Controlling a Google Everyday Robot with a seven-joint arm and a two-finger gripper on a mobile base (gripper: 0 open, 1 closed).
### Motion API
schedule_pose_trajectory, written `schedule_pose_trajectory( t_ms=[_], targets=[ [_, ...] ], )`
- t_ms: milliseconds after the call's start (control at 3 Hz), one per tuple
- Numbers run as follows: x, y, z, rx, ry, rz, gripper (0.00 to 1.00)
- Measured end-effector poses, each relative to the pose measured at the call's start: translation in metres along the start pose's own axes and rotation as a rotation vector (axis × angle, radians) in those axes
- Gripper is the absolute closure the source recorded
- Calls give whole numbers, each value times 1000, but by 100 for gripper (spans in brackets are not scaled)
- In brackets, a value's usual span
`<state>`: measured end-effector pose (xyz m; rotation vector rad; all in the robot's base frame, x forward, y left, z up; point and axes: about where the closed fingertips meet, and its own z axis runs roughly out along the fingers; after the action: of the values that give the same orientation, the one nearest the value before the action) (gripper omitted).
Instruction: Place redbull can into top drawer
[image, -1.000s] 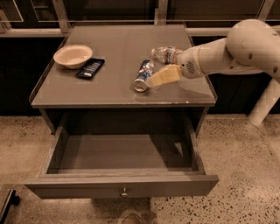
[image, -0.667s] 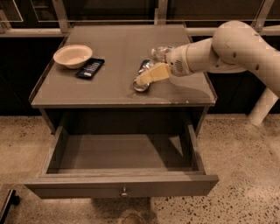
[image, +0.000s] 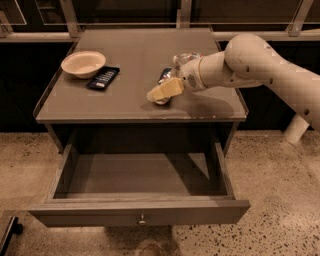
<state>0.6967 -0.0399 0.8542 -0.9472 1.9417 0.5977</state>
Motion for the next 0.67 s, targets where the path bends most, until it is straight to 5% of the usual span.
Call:
schedule_pose_trajectory(
  t_ms=[667],
  targets=[
    [5,0,17,26,-4,1,0]
  ],
)
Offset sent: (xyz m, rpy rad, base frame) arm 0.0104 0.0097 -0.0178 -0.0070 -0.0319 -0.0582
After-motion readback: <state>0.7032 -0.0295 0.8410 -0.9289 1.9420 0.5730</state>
